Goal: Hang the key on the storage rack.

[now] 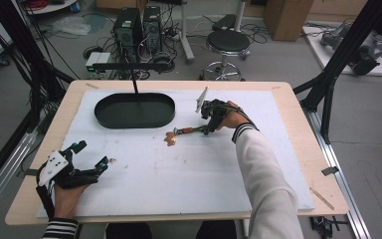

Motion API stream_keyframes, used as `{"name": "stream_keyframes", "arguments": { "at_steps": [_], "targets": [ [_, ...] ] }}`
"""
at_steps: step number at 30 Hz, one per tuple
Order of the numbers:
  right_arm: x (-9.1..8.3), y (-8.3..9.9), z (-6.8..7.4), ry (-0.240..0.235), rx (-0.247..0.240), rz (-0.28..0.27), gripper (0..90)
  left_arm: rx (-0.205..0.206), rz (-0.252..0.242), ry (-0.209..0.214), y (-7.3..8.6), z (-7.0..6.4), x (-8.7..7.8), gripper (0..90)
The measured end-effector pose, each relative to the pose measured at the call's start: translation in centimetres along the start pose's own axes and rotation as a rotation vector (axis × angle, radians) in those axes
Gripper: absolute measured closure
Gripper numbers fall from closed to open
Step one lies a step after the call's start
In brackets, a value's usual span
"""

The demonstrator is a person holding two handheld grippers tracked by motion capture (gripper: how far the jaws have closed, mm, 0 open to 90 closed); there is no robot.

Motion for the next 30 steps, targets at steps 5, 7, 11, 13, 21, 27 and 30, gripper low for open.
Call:
{"name": "stream_keyframes", "arguments": {
  "at_steps": [5,7,11,13,21,27,30],
  "targets": [
    [0.07,0.03,-0.02,-0.018,-0.018,0.013,43.2,-0.002,-0.001,0.0,0.0,0.0,0.01,1.7],
    [0.05,0.03,0.01,-0.022,-0.016,0.015,44.1,-0.001,-0.002,0.001,0.0,-0.02,0.01,1.7],
    [0.06,0.14,-0.06,-0.041,-0.023,0.02,49.9,-0.005,-0.005,0.001,0.01,-0.02,0.01,1.7],
    [0.06,0.15,-0.05,-0.044,-0.02,0.024,51.5,-0.003,-0.004,0.001,0.01,-0.03,0.0,1.7],
    [0.14,0.37,-0.13,-0.069,-0.013,0.029,58.3,-0.002,-0.006,0.003,0.01,-0.03,0.0,1.7],
    [0.15,0.43,-0.15,-0.084,-0.021,0.028,64.8,-0.003,-0.006,0.002,0.01,-0.02,0.0,1.7],
    [0.12,0.37,-0.07,-0.1,-0.026,0.034,70.6,-0.004,-0.007,0.002,0.01,-0.02,0.0,1.7]
  ]
}}
Point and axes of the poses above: each handheld gripper's, and its own axes: x roughly forward along the jaws, y roughly out of its underside, z roughly to its left, the point moved 1 cm from there along x, roughly forward along the jaws, and after that the axes turned 6 degrees about -x, right-handed, at the moved point
